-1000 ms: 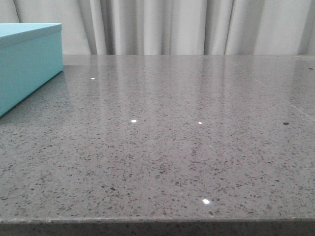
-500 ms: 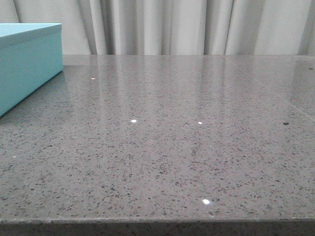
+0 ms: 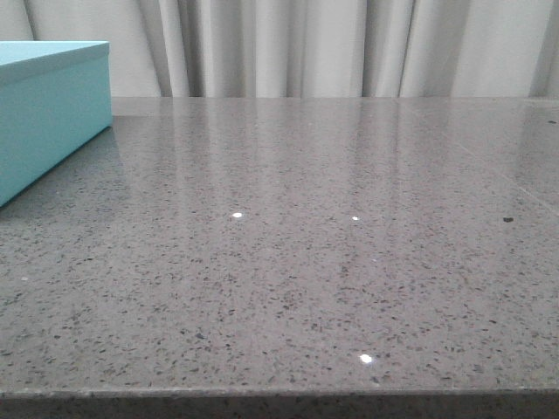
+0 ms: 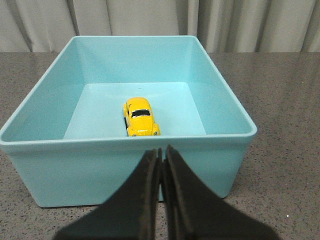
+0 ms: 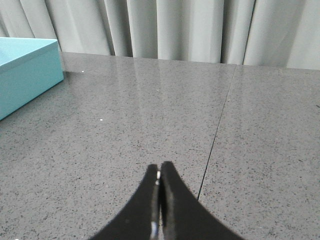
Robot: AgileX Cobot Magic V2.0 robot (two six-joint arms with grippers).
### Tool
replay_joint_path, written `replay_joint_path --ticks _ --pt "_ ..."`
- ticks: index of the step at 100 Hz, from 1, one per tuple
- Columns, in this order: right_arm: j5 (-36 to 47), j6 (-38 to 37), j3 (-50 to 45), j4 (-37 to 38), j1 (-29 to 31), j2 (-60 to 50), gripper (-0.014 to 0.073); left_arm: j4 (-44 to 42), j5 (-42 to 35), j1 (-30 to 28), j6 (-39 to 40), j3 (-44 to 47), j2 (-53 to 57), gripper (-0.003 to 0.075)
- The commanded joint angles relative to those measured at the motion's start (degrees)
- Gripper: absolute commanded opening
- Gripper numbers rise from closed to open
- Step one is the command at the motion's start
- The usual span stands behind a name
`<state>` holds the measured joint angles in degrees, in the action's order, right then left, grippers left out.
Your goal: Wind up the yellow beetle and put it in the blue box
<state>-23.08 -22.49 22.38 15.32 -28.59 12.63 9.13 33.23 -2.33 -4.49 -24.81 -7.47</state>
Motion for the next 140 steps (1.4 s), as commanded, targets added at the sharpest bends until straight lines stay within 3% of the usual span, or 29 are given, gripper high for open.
replay_joint_path --ticks 1,28,55,68,108,140 --pt "4.8 0.4 1.6 1.5 0.0 0.5 -0.0069 0.9 -4.4 0.0 0.0 -1.4 -0.5 -0.0018" --pt "4.8 0.4 1.6 1.5 0.0 0.5 -0.0069 -2.6 -6.4 0.0 0.5 1.7 -0.3 -0.0018" --pt "4.8 0.4 1.6 1.5 0.0 0.5 -0.0069 -4.5 -27.2 0.0 1.0 12.1 3.1 -0.0019" --pt "4.8 0.4 1.6 1.5 0.0 0.5 -0.0069 -5.5 -32.0 0.0 5.2 17.1 5.7 -0.0018" --pt "4.8 0.4 1.6 1.5 0.0 0.5 -0.0069 -5.6 -34.9 2.4 5.3 26.2 9.4 -0.0019" --pt "4.8 0.4 1.6 1.5 0.0 0.5 -0.0069 -5.6 -32.7 2.6 4.9 26.0 9.6 -0.0019"
